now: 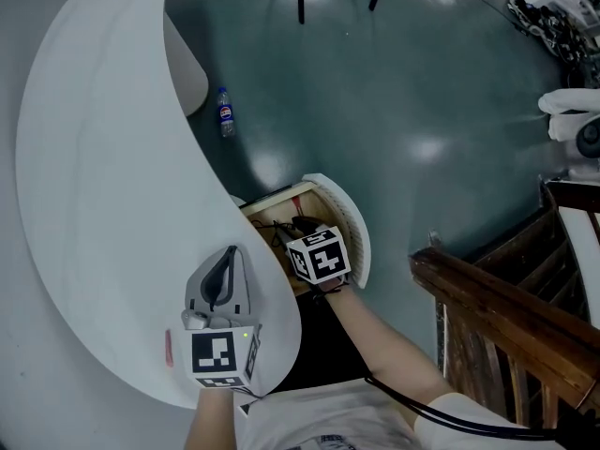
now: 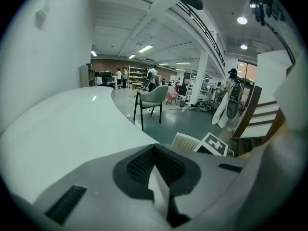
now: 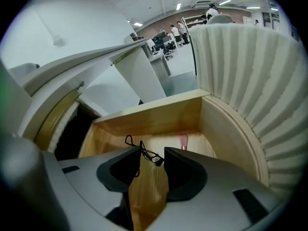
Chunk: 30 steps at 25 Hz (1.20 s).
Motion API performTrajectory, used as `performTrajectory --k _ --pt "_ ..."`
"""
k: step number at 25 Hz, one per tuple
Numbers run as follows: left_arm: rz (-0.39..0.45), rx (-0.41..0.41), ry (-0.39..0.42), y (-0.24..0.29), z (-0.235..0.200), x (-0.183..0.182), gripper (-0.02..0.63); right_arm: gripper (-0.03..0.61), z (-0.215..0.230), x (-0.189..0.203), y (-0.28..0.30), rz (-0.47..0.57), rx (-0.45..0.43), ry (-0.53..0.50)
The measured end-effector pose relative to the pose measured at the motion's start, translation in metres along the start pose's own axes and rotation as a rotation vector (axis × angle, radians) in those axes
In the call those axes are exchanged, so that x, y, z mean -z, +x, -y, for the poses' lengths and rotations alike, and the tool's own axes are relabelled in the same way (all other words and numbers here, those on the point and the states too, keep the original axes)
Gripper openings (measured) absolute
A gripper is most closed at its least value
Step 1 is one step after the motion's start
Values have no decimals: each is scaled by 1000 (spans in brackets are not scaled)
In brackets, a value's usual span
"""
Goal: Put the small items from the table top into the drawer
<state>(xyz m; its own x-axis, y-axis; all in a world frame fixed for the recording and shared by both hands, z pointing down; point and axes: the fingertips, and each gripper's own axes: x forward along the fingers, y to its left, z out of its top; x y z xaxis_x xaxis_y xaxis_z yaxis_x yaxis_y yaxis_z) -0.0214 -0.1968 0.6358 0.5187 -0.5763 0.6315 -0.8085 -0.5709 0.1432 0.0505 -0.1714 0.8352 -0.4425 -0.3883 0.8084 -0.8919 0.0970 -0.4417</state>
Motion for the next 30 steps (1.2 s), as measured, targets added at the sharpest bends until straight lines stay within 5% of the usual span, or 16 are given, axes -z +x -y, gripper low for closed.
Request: performTrajectory --k 30 --pt "-17 0 34 4 -3 4 20 170 26 17 27 -25 67 3"
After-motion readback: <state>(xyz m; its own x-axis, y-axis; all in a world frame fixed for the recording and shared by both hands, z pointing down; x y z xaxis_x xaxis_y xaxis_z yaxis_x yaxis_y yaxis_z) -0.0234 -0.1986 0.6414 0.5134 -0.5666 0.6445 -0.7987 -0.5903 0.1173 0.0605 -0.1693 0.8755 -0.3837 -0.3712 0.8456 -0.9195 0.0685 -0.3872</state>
